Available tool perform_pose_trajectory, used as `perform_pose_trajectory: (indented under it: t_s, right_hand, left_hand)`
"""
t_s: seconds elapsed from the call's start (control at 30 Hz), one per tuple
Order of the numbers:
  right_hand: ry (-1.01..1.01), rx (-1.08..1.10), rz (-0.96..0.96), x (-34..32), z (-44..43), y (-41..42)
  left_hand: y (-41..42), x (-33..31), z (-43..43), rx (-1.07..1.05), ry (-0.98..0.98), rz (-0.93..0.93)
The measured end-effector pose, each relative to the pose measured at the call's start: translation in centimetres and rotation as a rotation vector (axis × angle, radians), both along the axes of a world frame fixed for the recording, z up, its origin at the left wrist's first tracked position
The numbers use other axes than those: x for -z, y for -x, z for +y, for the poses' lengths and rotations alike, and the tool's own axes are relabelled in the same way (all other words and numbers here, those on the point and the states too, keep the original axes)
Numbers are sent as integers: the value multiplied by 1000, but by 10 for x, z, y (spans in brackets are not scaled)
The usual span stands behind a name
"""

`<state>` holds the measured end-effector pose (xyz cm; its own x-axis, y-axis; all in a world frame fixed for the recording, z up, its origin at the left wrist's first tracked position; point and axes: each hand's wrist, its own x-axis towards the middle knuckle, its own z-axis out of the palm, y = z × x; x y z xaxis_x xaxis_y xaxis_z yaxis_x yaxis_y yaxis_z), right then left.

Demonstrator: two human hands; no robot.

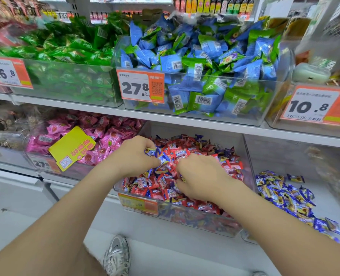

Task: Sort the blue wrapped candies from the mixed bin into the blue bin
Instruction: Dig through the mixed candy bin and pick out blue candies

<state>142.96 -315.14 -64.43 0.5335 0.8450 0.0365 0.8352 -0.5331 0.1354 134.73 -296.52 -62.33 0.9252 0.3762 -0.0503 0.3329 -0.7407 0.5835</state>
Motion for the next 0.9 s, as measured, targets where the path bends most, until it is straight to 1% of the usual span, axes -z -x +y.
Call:
perform_pose_trajectory:
  t_s: [0.07,0.13,0.2,0.33,0.4,0.47,0.53,0.63,0.7,0.77,0.83,0.9]
  right_hand:
    - [-66,20,4,-2,-3,-3]
    - [-81,-33,83,-4,-7,-2]
    - [6,-90,132,-4,-8,3]
    - [79,-110,32,3,-2,5]
    - [99,-134,50,4,3,5]
    - [35,-139,141,1,4,3]
    - [-147,-75,279,-8,-2,-3]
    - [-430,81,452,-34,-26,-17]
    - [-474,186,509,-45,-50,-24]
    - [-446,272,602,-50,-77,-29]
    - [-489,366,752,-50,-101,-34]
    - [-615,484,938,-47,-124,-42]
  left_hand:
    - [-1,-2,-2,-23,0,-3]
    - [-3,-3,-3,-23,-21,-17]
    - [-4,-5,-7,-15,-46,-19]
    - [-4,-8,-16,-24,-38,4]
    - [-5,-5,-17,-19,-10,7]
    - [-6,-2,-16,-17,26,-2]
    - [-6,-1,-16,-47,108,-12]
    - [-7,-2,-22,-78,304,-48]
    - [-11,-6,-34,-52,470,-69]
    - [-16,-11,-53,11,592,-76]
    - [-22,-14,-76,102,662,-58]
    - [-30,-14,-100,168,684,-36]
